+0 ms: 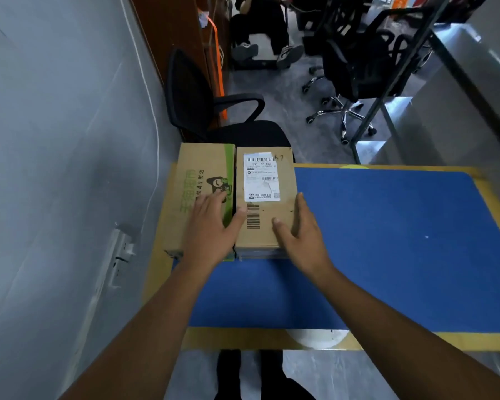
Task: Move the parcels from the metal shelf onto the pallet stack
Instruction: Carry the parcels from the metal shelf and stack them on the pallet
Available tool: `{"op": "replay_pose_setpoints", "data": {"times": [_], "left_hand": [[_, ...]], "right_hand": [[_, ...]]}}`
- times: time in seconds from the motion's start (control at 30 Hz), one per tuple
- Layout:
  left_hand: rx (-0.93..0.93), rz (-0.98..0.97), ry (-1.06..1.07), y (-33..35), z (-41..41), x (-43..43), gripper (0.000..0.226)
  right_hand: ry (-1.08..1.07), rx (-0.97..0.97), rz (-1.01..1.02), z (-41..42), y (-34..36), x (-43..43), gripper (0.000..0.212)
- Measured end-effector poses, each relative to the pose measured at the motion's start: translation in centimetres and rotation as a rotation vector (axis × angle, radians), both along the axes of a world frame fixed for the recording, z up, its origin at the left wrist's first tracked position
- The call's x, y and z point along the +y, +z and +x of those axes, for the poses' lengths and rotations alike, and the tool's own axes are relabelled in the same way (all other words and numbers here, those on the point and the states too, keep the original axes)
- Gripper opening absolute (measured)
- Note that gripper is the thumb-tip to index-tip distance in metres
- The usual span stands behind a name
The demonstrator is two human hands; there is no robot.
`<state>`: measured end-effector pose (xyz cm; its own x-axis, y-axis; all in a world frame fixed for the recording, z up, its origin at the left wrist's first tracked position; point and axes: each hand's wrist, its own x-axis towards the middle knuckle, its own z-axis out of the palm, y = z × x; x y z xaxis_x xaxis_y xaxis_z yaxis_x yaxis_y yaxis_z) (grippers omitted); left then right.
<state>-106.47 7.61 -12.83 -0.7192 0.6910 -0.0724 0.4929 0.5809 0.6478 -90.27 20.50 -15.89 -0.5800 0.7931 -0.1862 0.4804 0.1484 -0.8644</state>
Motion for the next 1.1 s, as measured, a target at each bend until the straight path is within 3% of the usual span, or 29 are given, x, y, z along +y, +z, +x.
{"op": "replay_pose_setpoints", "data": {"times": [0.23, 0.4, 0.77, 1.1], "left_hand": [[-0.014, 0.082, -0.059, 1.0, 0.8, 0.3, 0.066], [-0.067, 0.203, -0.274, 1.6, 6.6, 3.3, 0.056], [-0.193, 0.209, -1.033, 2.8, 34.5, 5.2, 0.062], [-0.307, 0.24, -1.519, 5.6, 66.0, -4.2, 0.063]], "right_hand": [[-0.076, 0.002, 0.016, 2.3, 1.2, -1.0, 0.087], [-0.271, -0.091, 0.138, 10.0, 2.3, -3.4, 0.08], [-0.896, -0.254, 0.223, 39.4, 6.2, -13.3, 0.073], [-1.37, -0.306, 0.294, 66.1, 9.3, -30.6, 0.071]]}}
